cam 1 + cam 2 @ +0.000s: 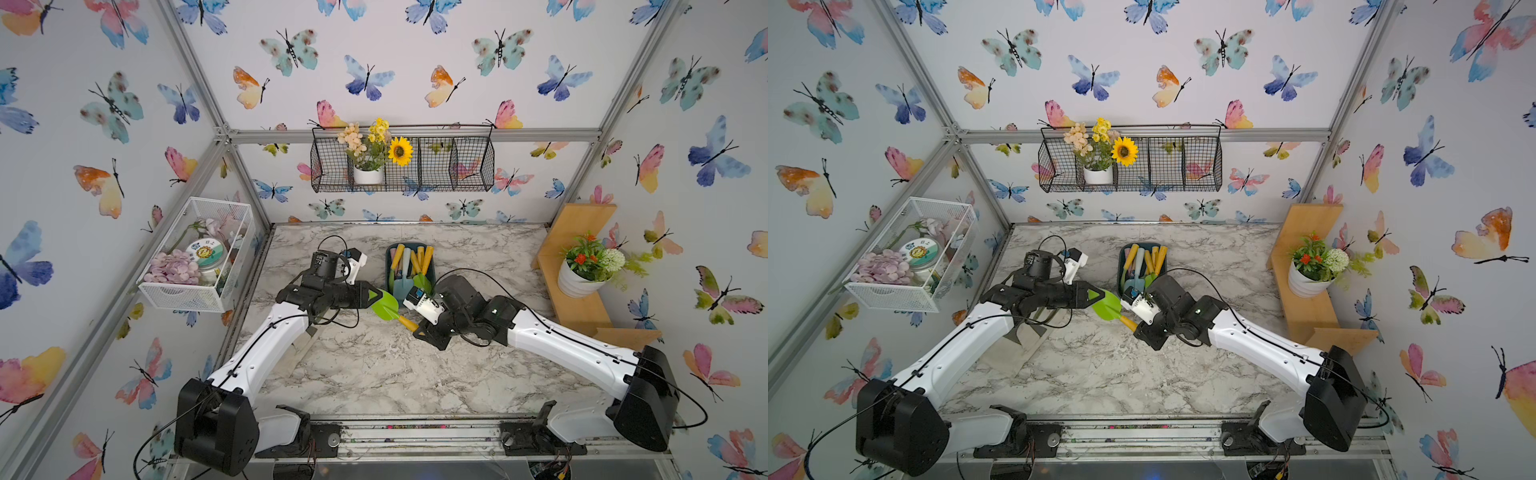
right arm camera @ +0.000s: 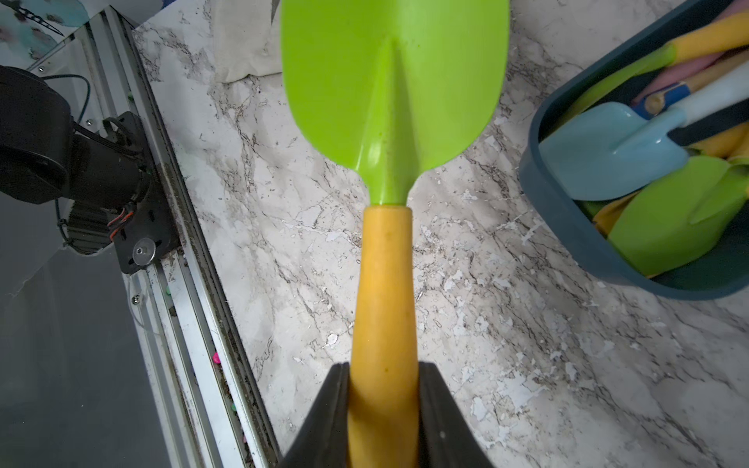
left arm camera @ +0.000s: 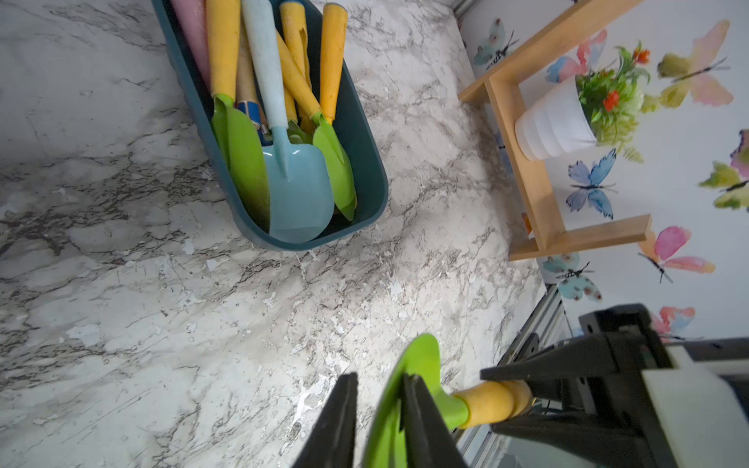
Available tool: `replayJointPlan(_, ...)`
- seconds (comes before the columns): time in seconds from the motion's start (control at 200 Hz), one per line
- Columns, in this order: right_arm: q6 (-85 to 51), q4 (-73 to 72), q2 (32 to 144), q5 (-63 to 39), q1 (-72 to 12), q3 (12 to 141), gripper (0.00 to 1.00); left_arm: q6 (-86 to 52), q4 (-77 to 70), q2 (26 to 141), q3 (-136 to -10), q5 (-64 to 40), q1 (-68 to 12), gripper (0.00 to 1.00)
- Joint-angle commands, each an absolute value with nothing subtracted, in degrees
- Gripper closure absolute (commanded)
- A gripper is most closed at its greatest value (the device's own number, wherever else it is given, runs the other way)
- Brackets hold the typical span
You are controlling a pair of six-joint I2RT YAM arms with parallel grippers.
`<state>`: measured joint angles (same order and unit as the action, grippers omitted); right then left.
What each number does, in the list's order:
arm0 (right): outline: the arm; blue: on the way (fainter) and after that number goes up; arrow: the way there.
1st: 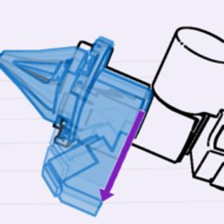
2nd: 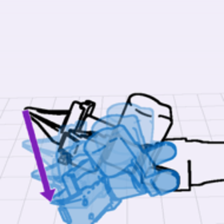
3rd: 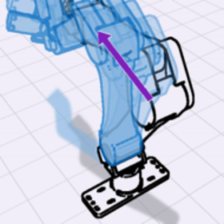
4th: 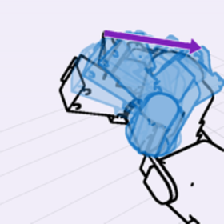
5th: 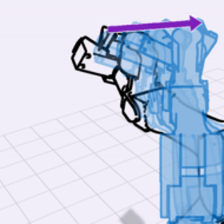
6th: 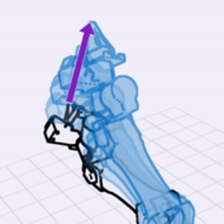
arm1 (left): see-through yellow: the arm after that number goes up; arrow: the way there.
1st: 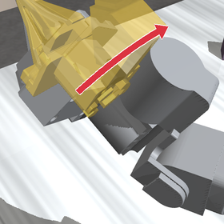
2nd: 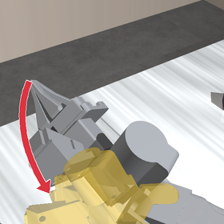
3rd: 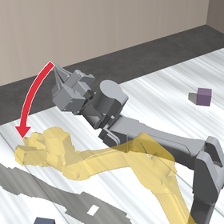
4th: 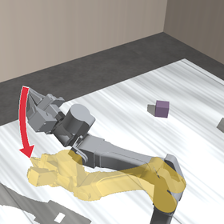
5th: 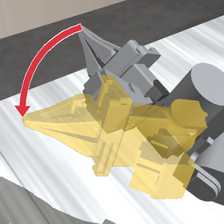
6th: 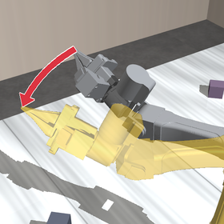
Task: Put the shovel into the storage box
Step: Pick up the shovel from the center of the board.
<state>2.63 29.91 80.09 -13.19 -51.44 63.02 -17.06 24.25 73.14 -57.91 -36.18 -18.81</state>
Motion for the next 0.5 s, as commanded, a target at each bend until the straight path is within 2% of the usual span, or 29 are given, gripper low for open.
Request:
replayJointPlan(0.0, 3.5, 27.6, 79.7, -8.1, -51.8, 62.9, 0.76, -17.1, 23.7, 72.2, -57.0, -39.3, -18.2, 0.88)
replayJointPlan(0.07, 2.6, 27.0, 80.8, -3.7, -51.8, 62.9, 0.73, -17.5, 23.4, 72.0, -56.8, -40.0, -18.1, 1.00)
replayJointPlan(0.18, 0.6, 27.4, 83.3, 2.7, -51.8, 64.0, 0.68, -19.2, 22.1, 71.5, -56.3, -40.1, -18.0, 1.00)
replayJointPlan(0.275, -2.7, 27.8, 84.9, 5.6, -51.8, 65.6, 0.59, -22.0, 19.6, 69.7, -55.1, -38.7, -17.9, 1.00)
replayJointPlan(0.496, -14.5, 20.8, 84.3, -1.5, -51.4, 65.7, 0.36, -29.0, 14.3, 62.5, -51.0, -24.5, -18.0, 1.00)
